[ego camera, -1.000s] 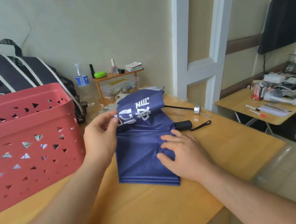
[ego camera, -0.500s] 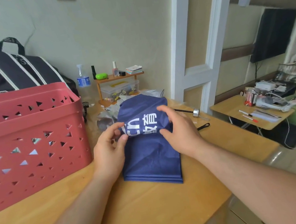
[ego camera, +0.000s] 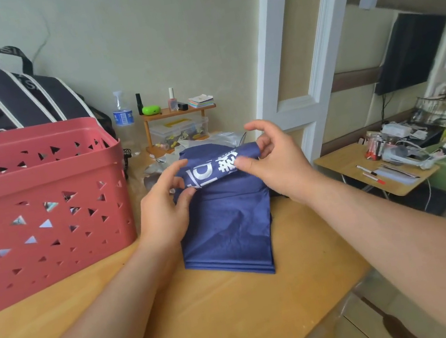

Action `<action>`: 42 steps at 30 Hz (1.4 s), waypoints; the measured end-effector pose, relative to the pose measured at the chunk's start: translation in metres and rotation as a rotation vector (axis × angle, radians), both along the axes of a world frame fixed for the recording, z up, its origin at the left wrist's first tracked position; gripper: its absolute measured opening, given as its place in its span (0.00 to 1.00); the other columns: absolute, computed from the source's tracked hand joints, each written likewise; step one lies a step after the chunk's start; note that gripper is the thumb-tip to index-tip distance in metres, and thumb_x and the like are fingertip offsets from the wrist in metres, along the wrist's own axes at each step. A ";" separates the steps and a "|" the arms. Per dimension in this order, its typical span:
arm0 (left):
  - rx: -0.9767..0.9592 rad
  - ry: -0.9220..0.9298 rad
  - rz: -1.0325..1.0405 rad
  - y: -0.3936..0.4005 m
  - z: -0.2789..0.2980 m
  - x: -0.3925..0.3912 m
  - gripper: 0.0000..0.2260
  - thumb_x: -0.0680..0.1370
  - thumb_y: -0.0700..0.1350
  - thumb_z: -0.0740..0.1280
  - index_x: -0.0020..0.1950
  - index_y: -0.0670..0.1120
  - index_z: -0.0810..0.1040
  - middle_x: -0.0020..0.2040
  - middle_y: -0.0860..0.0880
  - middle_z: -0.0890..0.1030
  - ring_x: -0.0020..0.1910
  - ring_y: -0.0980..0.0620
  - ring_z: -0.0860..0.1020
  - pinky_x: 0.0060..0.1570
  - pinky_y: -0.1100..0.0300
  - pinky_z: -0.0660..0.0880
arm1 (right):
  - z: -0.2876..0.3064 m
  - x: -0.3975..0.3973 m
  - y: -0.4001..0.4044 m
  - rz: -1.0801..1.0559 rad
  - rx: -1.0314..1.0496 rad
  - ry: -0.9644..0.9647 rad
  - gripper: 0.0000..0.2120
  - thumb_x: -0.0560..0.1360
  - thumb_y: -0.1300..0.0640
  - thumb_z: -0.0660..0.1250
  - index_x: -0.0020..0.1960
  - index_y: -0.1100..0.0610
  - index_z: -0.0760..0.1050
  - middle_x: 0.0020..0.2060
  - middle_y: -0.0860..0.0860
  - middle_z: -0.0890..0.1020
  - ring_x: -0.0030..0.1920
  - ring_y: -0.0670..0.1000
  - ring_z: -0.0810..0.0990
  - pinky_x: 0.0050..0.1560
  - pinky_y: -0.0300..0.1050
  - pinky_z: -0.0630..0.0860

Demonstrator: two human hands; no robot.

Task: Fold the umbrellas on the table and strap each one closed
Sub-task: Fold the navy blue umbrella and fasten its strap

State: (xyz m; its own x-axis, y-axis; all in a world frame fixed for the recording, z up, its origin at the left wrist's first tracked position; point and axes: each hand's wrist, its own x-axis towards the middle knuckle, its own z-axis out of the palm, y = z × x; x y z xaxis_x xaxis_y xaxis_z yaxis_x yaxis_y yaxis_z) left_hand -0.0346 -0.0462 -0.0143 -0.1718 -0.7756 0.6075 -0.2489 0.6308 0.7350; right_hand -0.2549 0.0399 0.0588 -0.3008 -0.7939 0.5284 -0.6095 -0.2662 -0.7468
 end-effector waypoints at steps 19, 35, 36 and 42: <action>0.053 0.028 0.016 -0.001 0.002 0.002 0.22 0.76 0.39 0.76 0.61 0.64 0.80 0.47 0.55 0.83 0.47 0.59 0.81 0.56 0.65 0.76 | -0.013 -0.011 0.001 -0.119 -0.080 0.447 0.14 0.75 0.67 0.73 0.53 0.49 0.84 0.44 0.42 0.82 0.50 0.48 0.72 0.53 0.29 0.66; -0.200 -0.159 0.075 0.008 0.003 0.004 0.18 0.77 0.38 0.75 0.65 0.53 0.82 0.52 0.53 0.83 0.51 0.48 0.79 0.57 0.57 0.73 | -0.029 -0.006 0.002 -0.169 -0.142 0.547 0.13 0.74 0.67 0.71 0.52 0.51 0.84 0.46 0.44 0.83 0.50 0.50 0.72 0.54 0.56 0.76; -0.198 -0.152 0.069 0.007 0.003 0.004 0.19 0.77 0.37 0.74 0.65 0.53 0.82 0.50 0.54 0.82 0.50 0.49 0.79 0.56 0.57 0.74 | -0.024 -0.006 0.002 -0.169 -0.149 0.544 0.13 0.75 0.67 0.71 0.52 0.51 0.85 0.46 0.44 0.84 0.50 0.50 0.72 0.54 0.55 0.75; -0.116 -0.062 0.018 0.007 0.004 0.003 0.16 0.78 0.41 0.74 0.61 0.58 0.82 0.44 0.60 0.79 0.49 0.51 0.80 0.56 0.53 0.77 | -0.021 -0.007 0.013 -0.094 -0.028 0.534 0.17 0.77 0.63 0.70 0.63 0.49 0.80 0.55 0.43 0.78 0.58 0.48 0.72 0.62 0.42 0.69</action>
State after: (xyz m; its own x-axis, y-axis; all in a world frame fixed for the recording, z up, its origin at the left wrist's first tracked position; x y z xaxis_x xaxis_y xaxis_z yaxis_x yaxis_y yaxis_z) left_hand -0.0313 -0.0390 -0.0101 -0.1983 -0.7040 0.6820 -0.3041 0.7057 0.6400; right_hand -0.2620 0.0529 0.0379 -0.0532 -0.7598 0.6479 -0.9243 -0.2081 -0.3199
